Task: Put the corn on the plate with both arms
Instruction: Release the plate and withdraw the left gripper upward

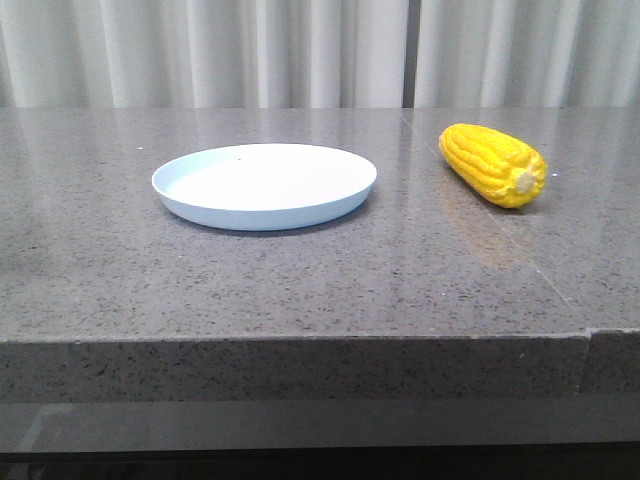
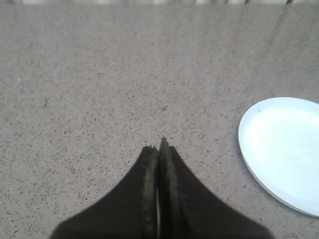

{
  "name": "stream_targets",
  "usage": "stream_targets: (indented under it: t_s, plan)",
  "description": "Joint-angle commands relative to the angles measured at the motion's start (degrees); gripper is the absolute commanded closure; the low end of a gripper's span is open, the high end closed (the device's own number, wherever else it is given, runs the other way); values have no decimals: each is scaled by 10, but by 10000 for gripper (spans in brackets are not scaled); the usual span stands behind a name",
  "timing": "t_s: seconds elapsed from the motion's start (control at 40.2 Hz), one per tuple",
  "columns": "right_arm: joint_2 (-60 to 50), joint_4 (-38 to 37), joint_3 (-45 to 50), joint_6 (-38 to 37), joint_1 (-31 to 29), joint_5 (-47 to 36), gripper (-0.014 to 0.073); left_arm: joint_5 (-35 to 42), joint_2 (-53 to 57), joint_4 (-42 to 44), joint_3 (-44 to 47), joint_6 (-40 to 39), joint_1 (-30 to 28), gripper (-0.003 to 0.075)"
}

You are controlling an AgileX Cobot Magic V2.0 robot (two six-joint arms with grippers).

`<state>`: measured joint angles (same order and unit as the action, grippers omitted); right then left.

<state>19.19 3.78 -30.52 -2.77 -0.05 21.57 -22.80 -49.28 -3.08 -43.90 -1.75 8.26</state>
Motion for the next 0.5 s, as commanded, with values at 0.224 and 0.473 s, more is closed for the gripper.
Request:
stream_targets:
  t_s: [0.224, 0.473]
  plan:
    - [9, 3, -18, 2, -3, -42, 44, 89, 260, 31, 160, 1, 24, 741]
    - [9, 3, -18, 2, -3, -42, 44, 86, 397, 31, 216, 1, 24, 741]
